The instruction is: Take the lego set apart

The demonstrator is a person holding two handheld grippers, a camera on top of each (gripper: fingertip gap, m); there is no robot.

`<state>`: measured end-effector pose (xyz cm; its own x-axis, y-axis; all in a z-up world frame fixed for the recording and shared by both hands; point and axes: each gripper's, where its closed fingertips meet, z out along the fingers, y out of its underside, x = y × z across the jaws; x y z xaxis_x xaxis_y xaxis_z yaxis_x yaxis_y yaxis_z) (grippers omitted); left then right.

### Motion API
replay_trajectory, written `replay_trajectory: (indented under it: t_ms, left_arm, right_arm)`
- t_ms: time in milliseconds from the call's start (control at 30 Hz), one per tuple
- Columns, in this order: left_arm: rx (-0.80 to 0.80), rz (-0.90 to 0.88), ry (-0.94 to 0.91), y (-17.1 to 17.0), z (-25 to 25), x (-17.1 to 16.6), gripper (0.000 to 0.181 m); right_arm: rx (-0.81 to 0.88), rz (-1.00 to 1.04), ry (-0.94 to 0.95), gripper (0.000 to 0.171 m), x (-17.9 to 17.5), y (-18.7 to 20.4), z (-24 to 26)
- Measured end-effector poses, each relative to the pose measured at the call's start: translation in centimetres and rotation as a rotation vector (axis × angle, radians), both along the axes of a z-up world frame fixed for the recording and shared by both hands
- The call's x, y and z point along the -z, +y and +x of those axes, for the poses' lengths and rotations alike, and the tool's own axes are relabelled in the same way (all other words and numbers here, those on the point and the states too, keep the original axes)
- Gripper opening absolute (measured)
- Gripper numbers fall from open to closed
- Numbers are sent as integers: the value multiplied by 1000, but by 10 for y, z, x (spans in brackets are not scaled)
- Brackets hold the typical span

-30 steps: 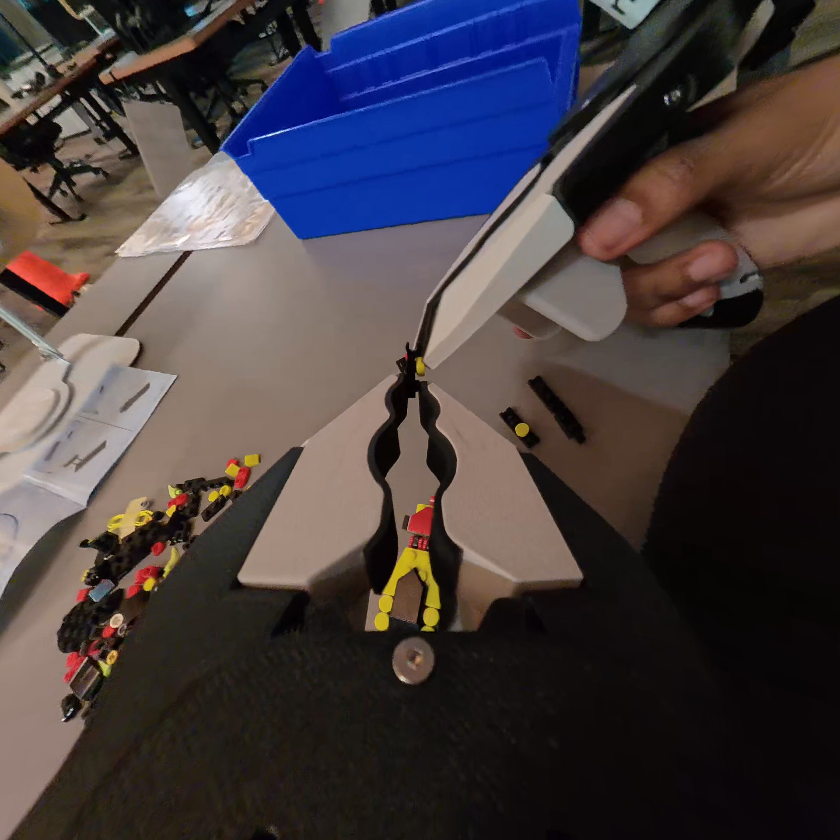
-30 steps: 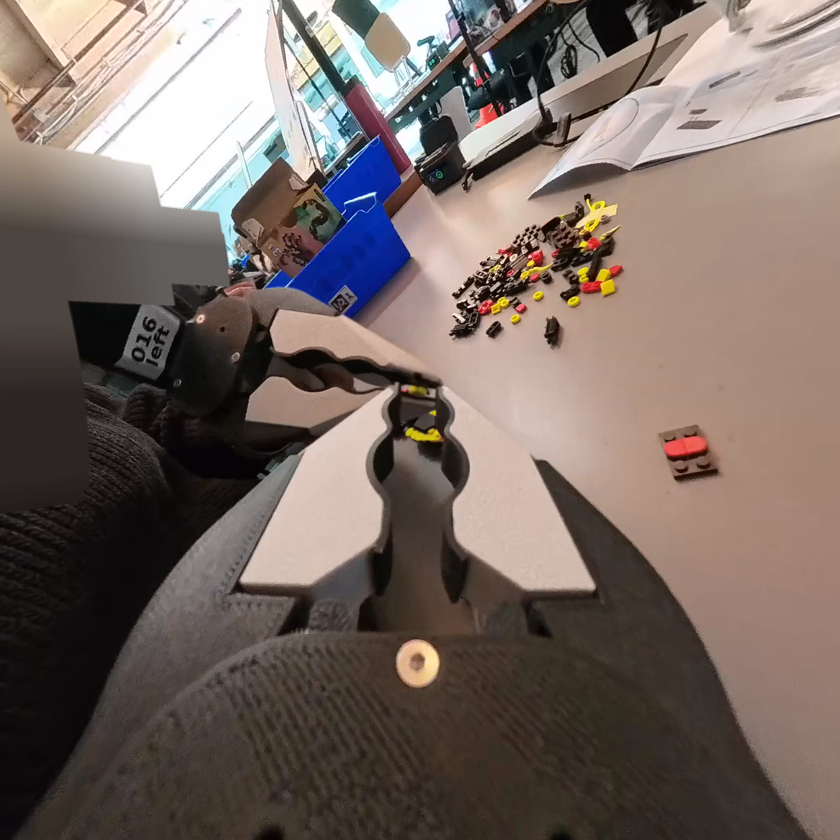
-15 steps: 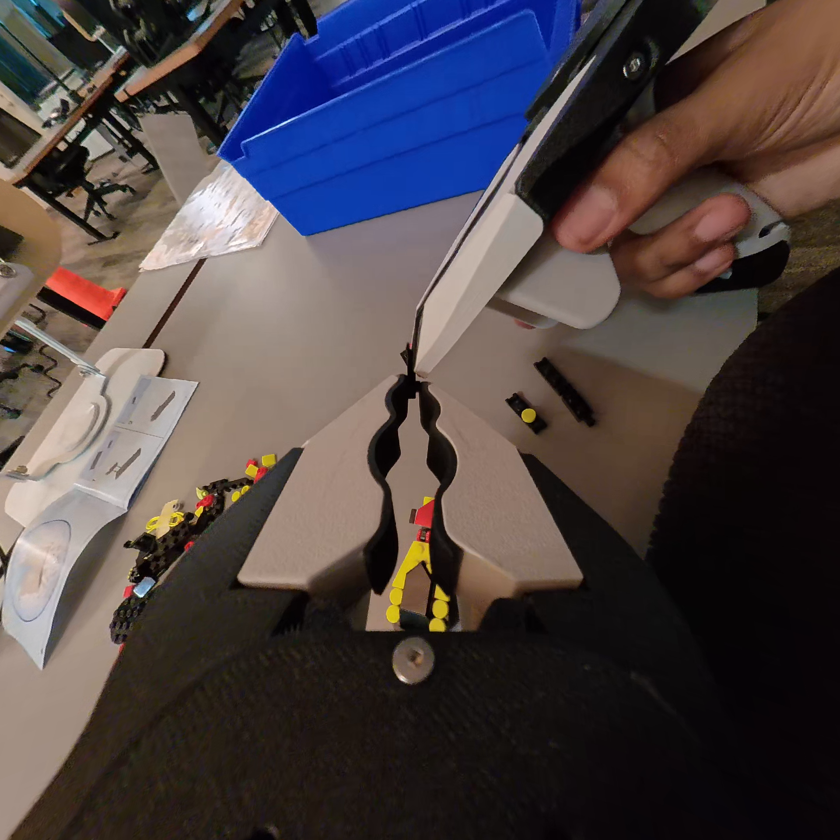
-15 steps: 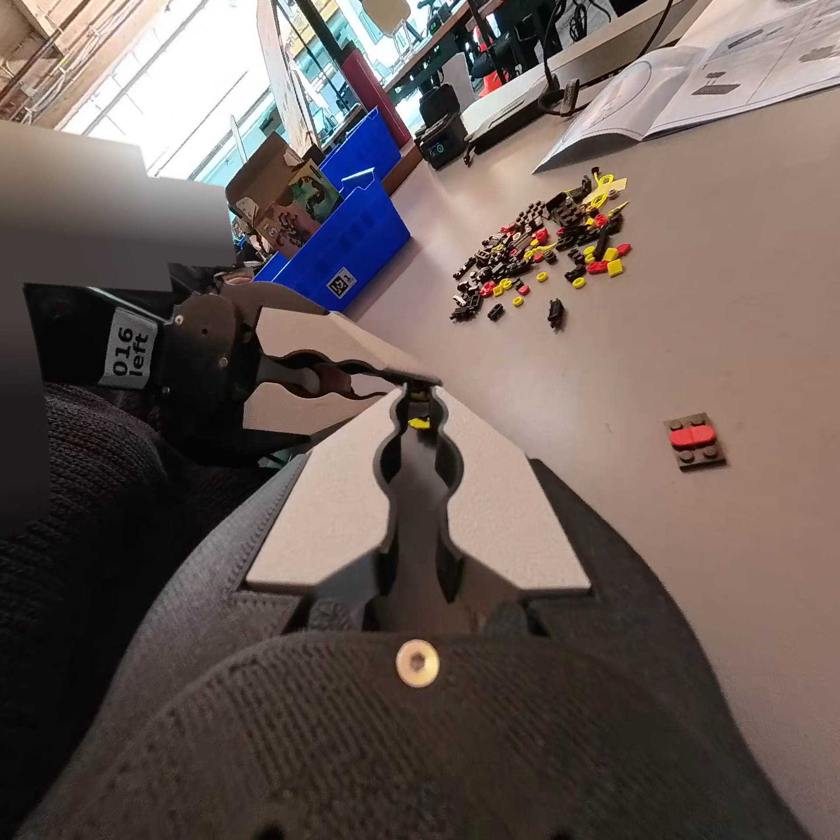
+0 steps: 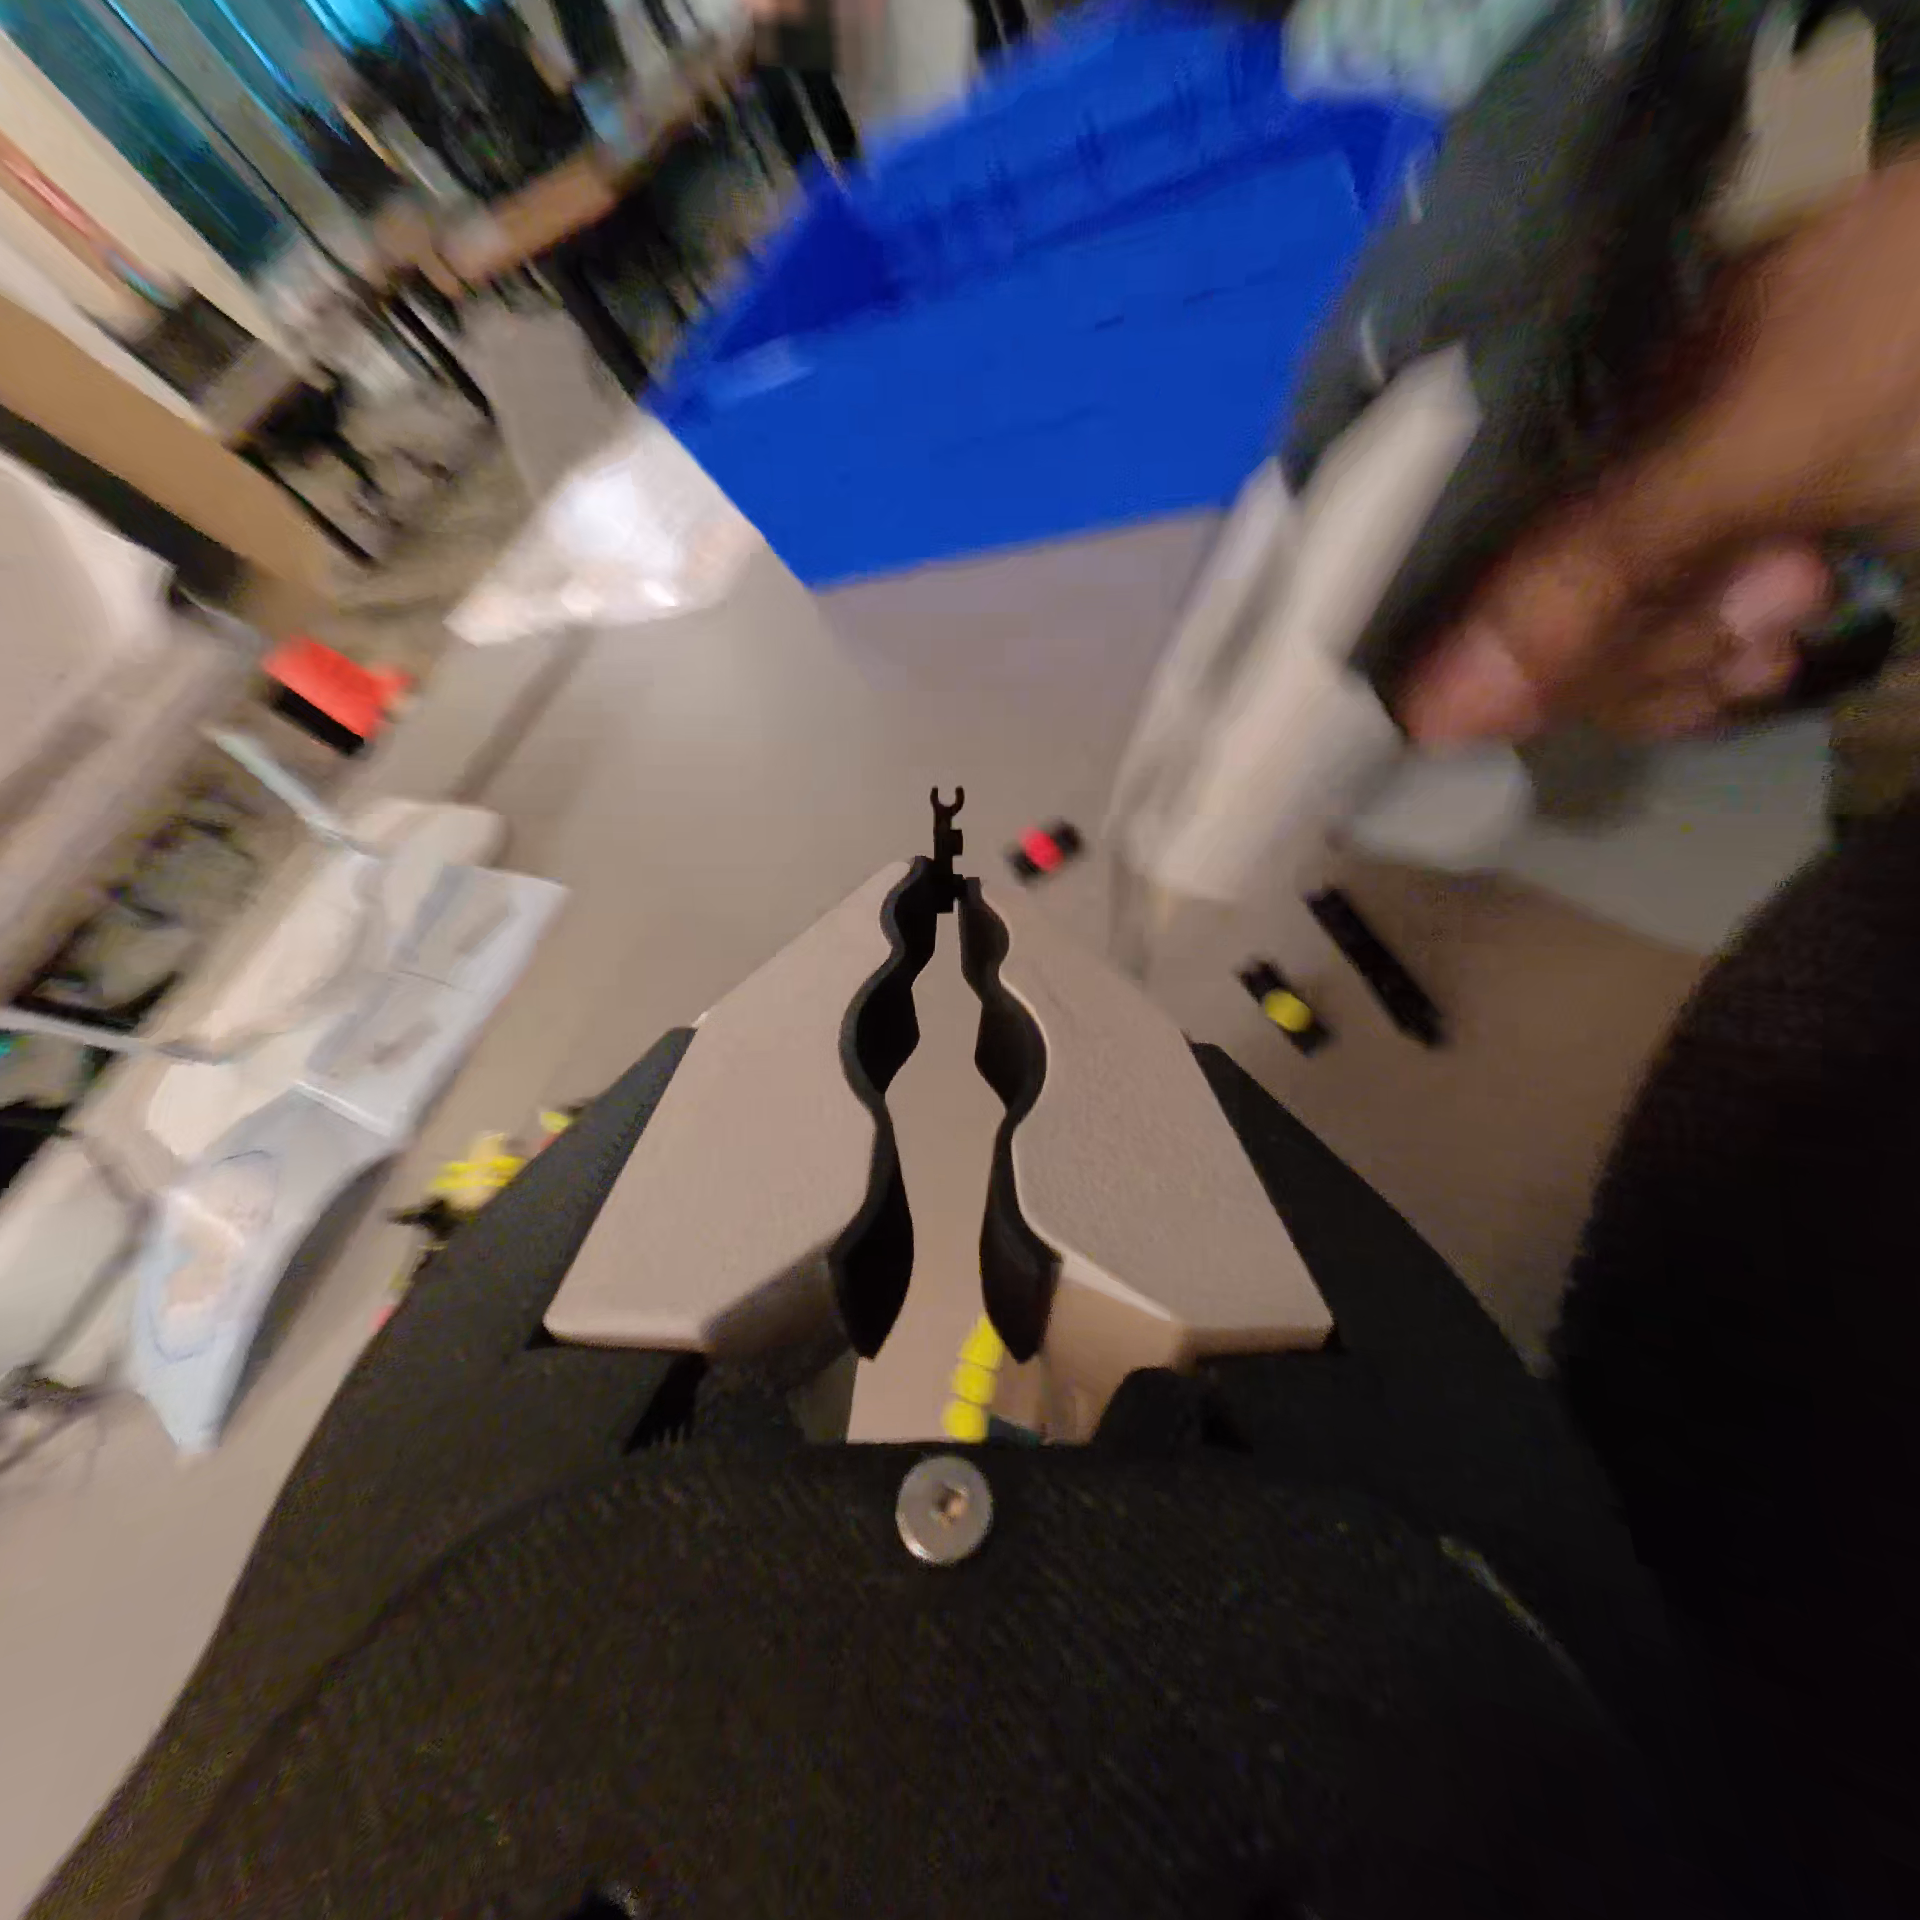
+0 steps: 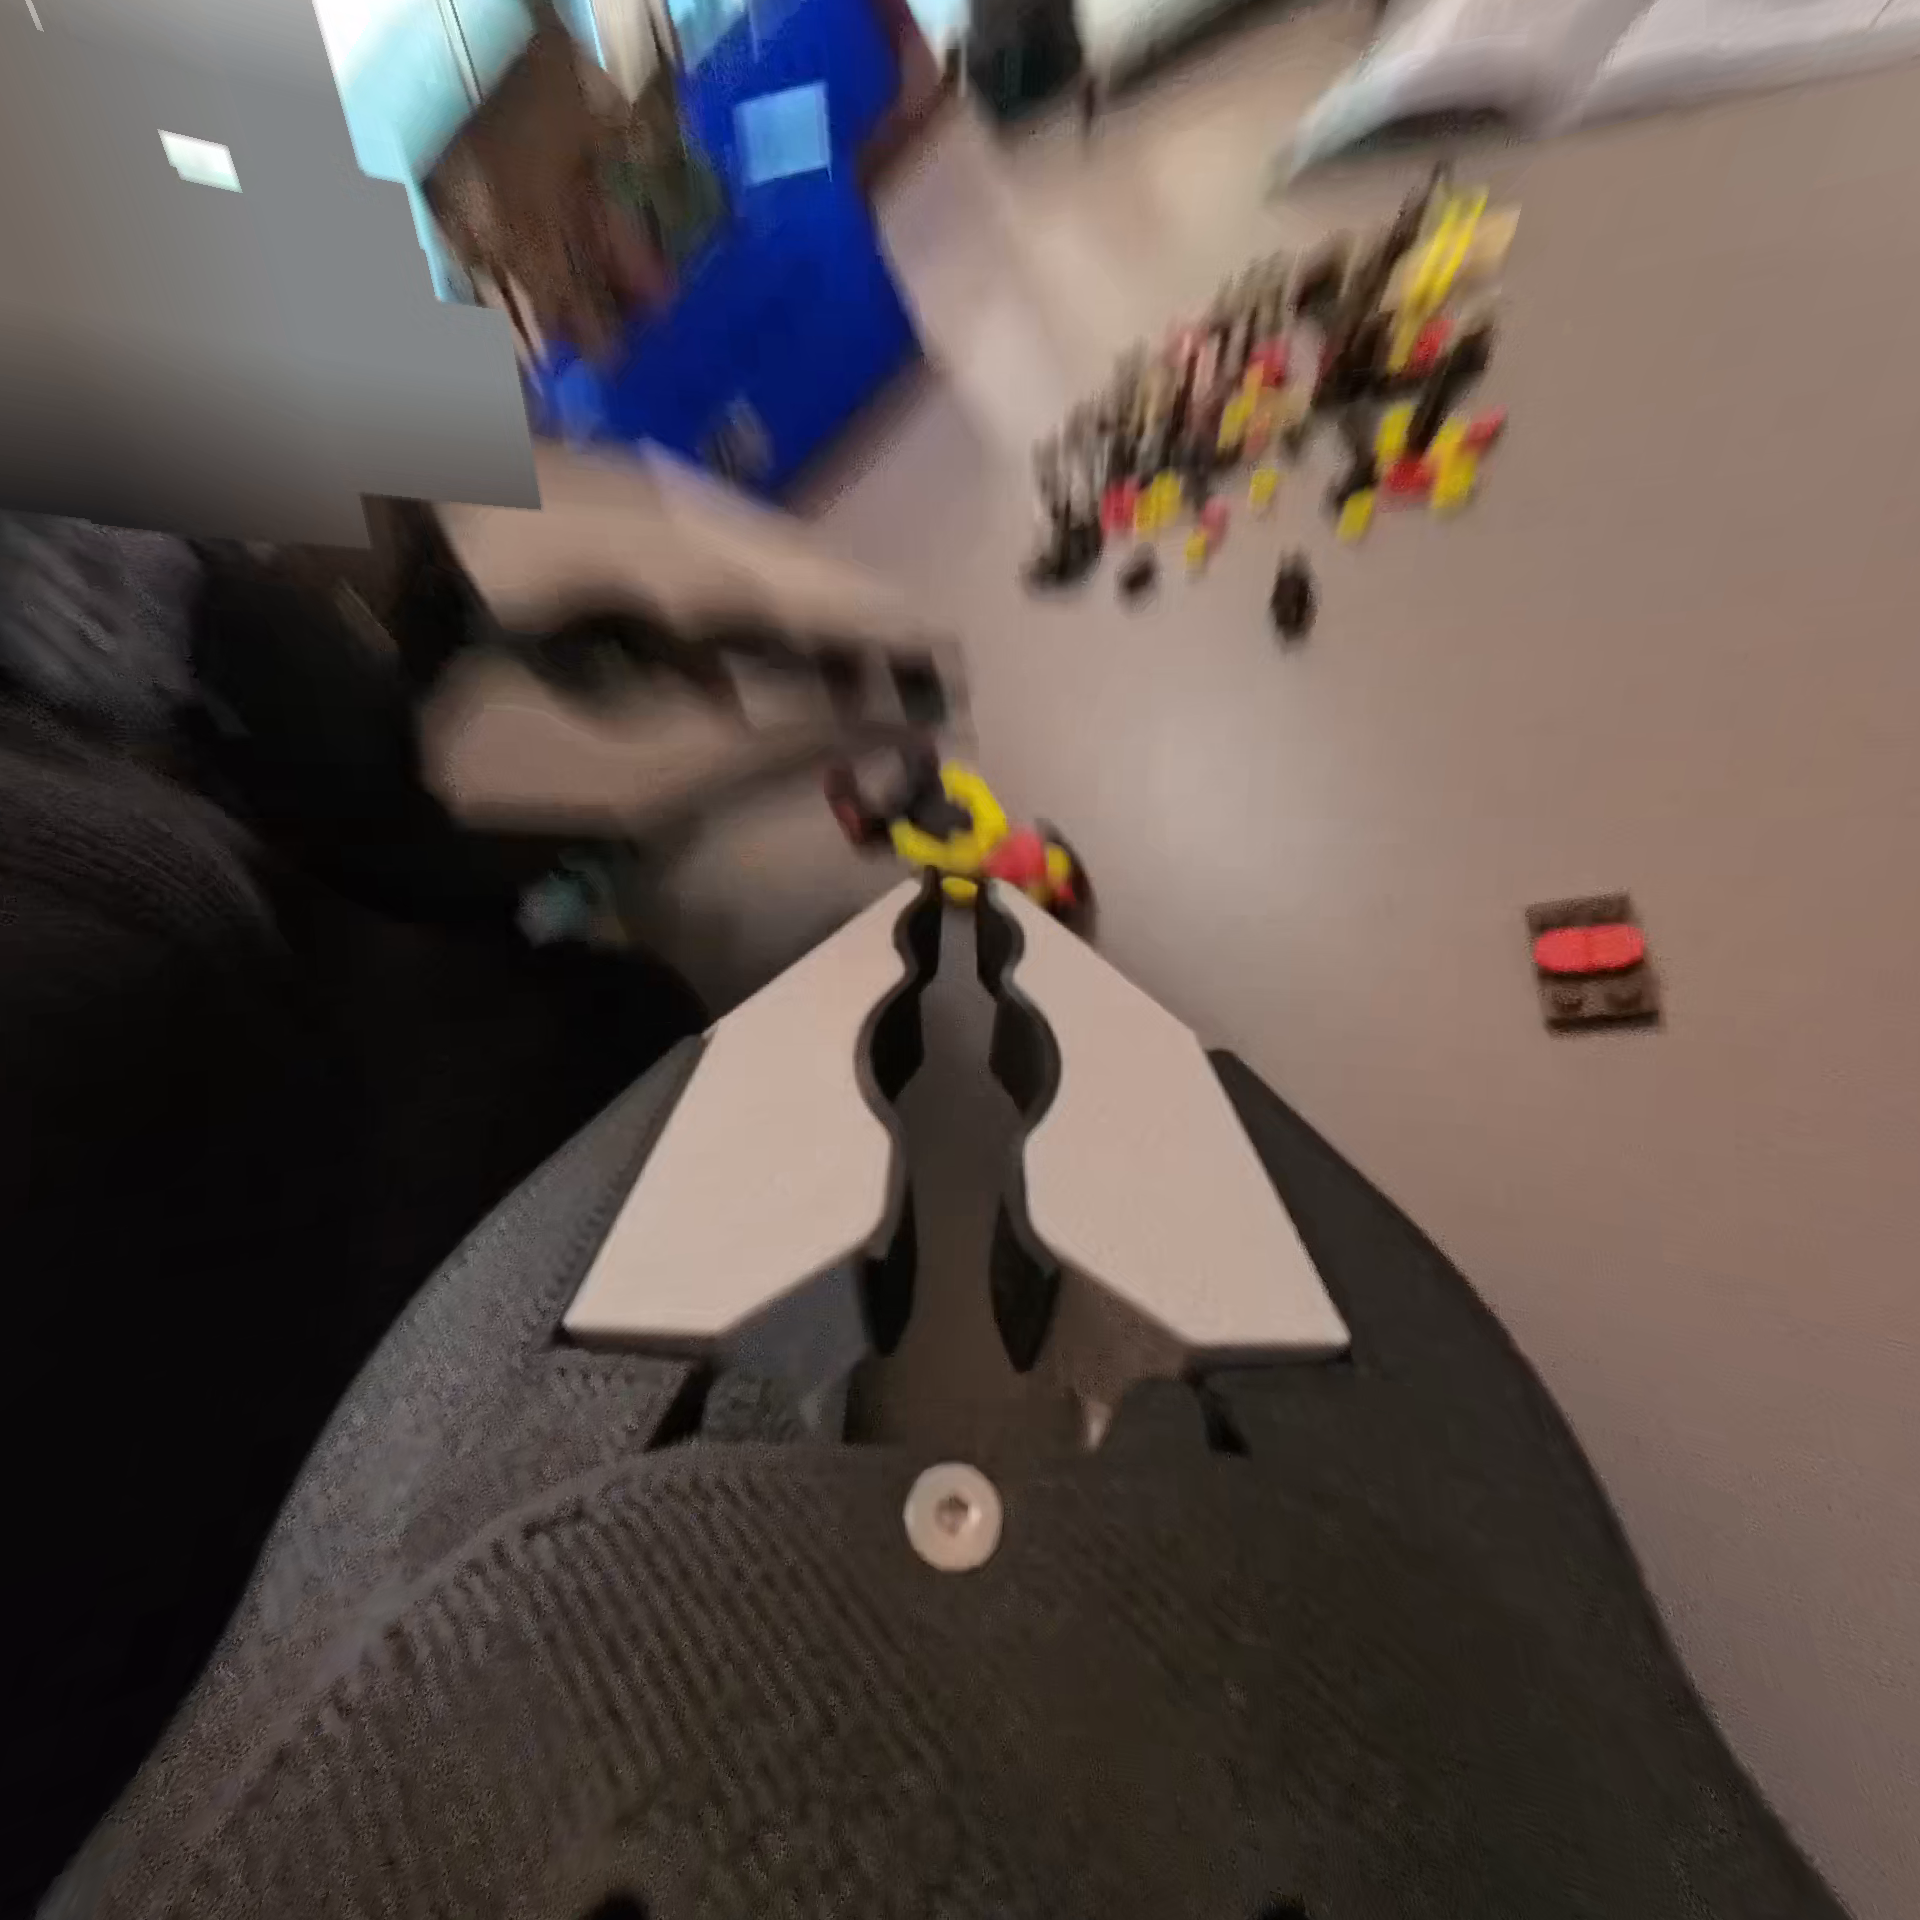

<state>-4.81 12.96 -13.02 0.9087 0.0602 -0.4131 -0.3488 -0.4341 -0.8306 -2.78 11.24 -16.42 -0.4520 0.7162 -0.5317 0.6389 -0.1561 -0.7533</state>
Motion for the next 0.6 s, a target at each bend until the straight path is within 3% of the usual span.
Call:
replay_trajectory:
  t_ms: [33, 67, 100, 200, 367, 500, 600]
  left_arm:
    - [-36, 47, 17, -3, -11, -19, 3]
    - [-56, 77, -4, -5, -20, -32, 3]
    - [-84, 61, -30, -9, -29, -28, 2]
    - [-127, 9, -152, -19, -46, 5, 3]
    - [-86, 58, -249, -13, -45, -6, 3]
    - [-57, 90, -474, -13, -39, -3, 3]
    - [-57, 124, -664, -14, -45, -2, 3]
  right_arm:
    - [-45, 88, -42, 7, 21, -8, 8]
    - [-59, 45, -55, 7, 22, -16, 13]
    - [-43, -23, -27, 7, 7, -18, 10]
    - [38, 65, 120, 6, -18, 10, -8]
    - [101, -70, 234, 6, -42, 27, -11]
    - [82, -40, 333, 6, -55, 24, -12]
    - [44, 39, 332, 6, -43, 20, -16]
